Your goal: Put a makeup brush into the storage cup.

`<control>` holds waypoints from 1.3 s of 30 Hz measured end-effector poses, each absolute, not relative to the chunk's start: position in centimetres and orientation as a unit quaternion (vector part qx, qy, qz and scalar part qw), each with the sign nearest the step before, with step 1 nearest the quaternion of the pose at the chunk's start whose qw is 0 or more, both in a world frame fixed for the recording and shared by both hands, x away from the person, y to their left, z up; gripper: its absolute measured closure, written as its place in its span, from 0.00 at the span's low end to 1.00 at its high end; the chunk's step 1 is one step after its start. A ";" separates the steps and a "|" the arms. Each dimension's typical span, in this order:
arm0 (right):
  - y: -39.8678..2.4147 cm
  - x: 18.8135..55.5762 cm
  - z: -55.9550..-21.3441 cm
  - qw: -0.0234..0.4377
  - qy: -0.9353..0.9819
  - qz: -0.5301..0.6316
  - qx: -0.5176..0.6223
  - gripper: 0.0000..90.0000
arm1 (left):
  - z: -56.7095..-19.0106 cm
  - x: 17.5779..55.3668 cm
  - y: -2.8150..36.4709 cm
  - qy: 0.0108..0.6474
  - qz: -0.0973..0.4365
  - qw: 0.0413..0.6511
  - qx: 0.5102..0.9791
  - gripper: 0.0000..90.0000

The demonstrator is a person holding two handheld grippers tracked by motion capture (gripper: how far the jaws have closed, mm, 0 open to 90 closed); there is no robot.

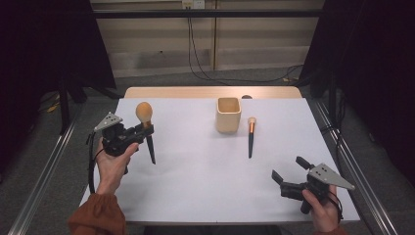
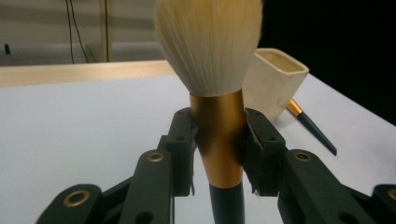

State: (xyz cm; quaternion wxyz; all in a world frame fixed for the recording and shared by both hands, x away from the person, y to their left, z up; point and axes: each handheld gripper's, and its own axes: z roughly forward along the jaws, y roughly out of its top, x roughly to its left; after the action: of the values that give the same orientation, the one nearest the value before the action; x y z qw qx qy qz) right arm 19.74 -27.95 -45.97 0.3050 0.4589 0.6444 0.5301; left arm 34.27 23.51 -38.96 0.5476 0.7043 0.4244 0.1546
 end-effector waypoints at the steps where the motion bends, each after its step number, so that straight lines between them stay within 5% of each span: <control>1: -28.0 19.7 -46.0 0.304 0.645 0.530 0.459 0.00 | -38.8 34.1 23.5 0.417 0.166 0.557 0.699 0.74; 39: -23.5 21.0 -43.7 0.234 0.684 0.582 0.374 0.00 | -38.4 31.3 19.2 0.347 0.140 0.598 0.709 0.74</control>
State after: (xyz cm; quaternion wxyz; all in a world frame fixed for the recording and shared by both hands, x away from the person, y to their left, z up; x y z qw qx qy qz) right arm 21.03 -23.54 -43.68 0.2340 0.3736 0.6836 0.5817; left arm 31.28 19.23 -38.35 0.5980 0.7087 0.3472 0.1397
